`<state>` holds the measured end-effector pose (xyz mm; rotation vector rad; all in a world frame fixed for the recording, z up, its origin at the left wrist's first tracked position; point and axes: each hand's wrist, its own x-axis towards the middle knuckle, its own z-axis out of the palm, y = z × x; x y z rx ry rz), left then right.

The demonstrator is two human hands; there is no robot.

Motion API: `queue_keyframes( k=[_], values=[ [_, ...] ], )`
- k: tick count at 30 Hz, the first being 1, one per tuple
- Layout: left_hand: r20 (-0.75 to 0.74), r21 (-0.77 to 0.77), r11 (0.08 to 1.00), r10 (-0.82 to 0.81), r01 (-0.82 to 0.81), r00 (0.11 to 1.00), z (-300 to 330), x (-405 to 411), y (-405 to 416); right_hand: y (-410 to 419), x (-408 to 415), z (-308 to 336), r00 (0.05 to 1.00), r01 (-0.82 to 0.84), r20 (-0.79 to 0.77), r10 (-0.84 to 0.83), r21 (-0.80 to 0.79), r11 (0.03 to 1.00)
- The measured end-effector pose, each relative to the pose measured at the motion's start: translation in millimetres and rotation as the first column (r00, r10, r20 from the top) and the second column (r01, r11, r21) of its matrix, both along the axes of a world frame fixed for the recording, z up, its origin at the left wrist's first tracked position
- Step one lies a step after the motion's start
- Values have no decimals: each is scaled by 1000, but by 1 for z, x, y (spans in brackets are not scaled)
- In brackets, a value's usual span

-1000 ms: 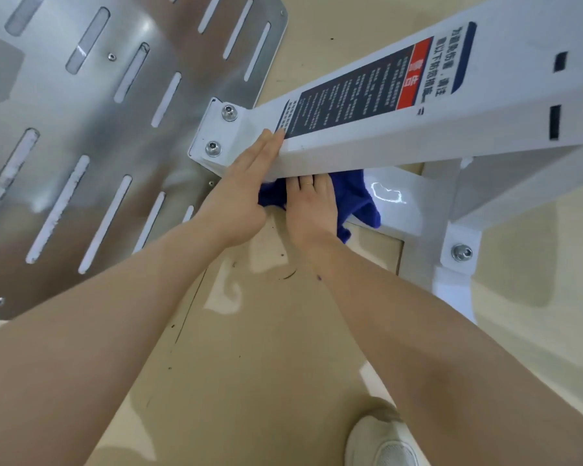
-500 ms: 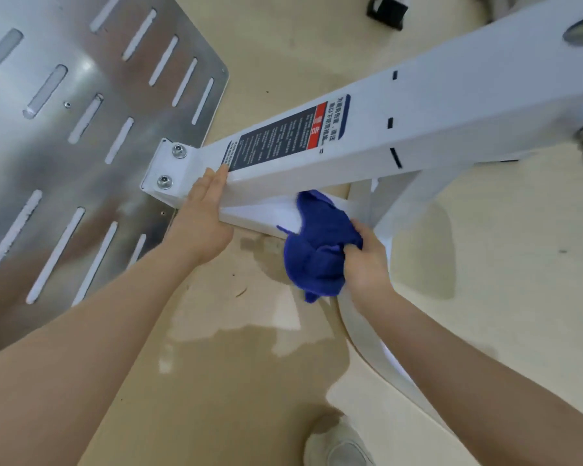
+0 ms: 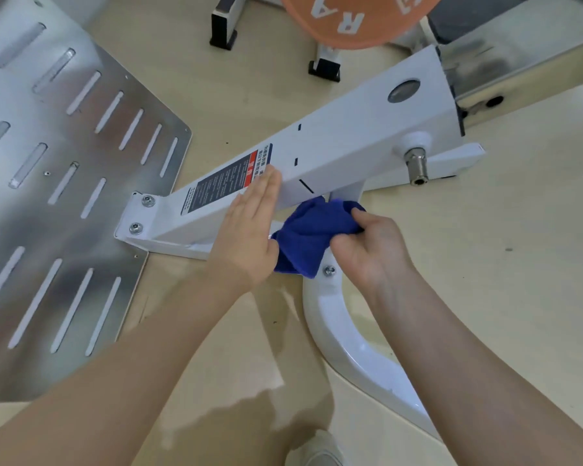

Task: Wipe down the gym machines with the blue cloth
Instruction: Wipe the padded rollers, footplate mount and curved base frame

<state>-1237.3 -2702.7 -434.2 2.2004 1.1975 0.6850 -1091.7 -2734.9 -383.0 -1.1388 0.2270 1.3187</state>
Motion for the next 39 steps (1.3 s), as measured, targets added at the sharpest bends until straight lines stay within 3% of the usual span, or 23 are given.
queue_keyframes(
  k=[4, 7, 9, 10, 11, 13, 14, 19, 21, 25, 29, 33, 34, 37, 39],
  values=[
    [-30, -13, 999, 44, -45, 999, 5, 3, -1, 8, -4, -24, 979, -29, 183, 85, -290, 957],
    [-53, -46, 998, 44, -46, 998, 8, 4, -5, 11, -6, -35, 993, 70, -68, -98, -338, 939],
    [-58, -57, 997, 52, -55, 997, 10, 5, -7, 2, -9, -34, 999, -16, 28, 27, -349, 937],
    [-57, -62, 996, 57, -61, 997, 10, 5, -7, -6, -9, -28, 972, -84, 179, 150, -334, 939],
    [-49, -71, 995, 65, -68, 997, 12, 5, -7, -13, -6, -25, 908, -115, 346, 235, -333, 936],
    [-10, -83, 992, 90, -91, 996, 13, 7, -8, -20, -1, -22, 636, -167, 717, 285, -233, 958],
    [8, -88, 991, 99, -98, 995, 14, 8, -8, -19, 5, -25, 520, -195, 814, 258, -181, 964],
    [-5, -66, 993, 102, -102, 995, 10, 11, -12, -4, 24, -22, 255, -357, 956, 143, -45, 933],
    [-13, -53, 994, 97, -97, 995, 7, 11, -11, -3, 24, -42, 254, -359, 949, 185, -85, 930],
    [-37, -65, 995, 71, -73, 997, 2, 8, -7, -7, 27, -60, 378, -362, 894, 240, -96, 927],
    [20, -56, 998, 43, -42, 999, -2, 8, -6, -5, 20, -43, 383, -315, 916, 119, 9, 949],
    [58, -64, 996, 63, -59, 996, -3, 9, -7, -1, 22, -49, 255, -315, 967, 8, 75, 946],
    [59, -63, 996, 67, -63, 996, -3, 9, -8, 0, 23, -54, 255, -316, 967, 8, 75, 946],
    [57, -63, 996, 64, -61, 996, -3, 8, -7, 3, 19, -62, 375, -307, 922, 94, 28, 951],
    [50, -81, 995, 57, -53, 997, -3, 6, -6, 3, 15, -68, 371, -297, 919, 130, -15, 955]
  ],
)
